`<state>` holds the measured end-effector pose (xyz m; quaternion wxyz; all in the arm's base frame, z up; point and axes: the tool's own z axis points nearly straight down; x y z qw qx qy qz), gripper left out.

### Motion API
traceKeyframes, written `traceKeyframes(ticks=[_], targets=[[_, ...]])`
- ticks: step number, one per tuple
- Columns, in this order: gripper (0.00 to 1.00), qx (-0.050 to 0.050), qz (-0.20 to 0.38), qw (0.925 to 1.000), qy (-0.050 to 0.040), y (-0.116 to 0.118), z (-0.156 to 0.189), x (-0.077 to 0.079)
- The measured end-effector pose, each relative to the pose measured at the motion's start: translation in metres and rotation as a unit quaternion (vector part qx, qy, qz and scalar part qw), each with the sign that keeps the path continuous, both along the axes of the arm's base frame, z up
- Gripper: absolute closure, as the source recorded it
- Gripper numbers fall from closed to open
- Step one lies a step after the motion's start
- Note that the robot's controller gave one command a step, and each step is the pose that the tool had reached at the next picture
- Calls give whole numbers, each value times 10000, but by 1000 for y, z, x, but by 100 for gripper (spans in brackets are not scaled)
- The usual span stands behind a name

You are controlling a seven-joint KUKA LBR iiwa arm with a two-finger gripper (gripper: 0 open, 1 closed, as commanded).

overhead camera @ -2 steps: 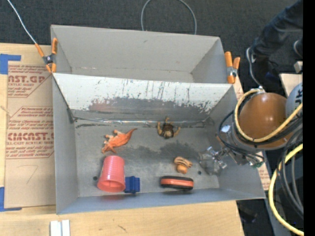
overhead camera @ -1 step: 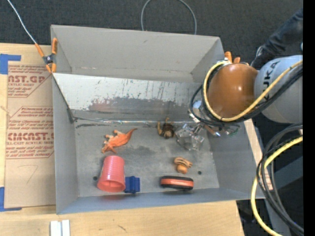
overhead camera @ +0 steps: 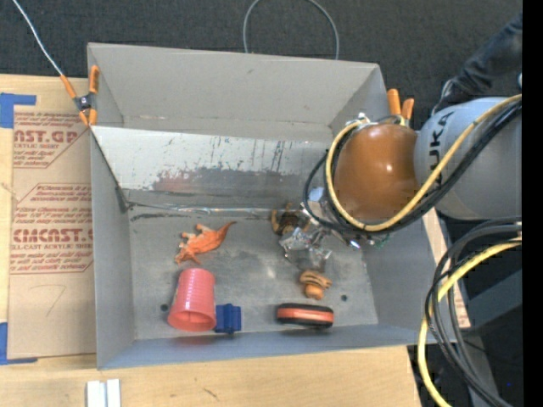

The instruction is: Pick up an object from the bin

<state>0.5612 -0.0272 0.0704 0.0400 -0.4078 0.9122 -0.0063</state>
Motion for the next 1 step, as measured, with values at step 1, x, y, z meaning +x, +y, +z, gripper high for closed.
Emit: traceKeyframes(ticks=[1], targets=[[100, 36, -30, 10000, -9, 108, 0, -8]])
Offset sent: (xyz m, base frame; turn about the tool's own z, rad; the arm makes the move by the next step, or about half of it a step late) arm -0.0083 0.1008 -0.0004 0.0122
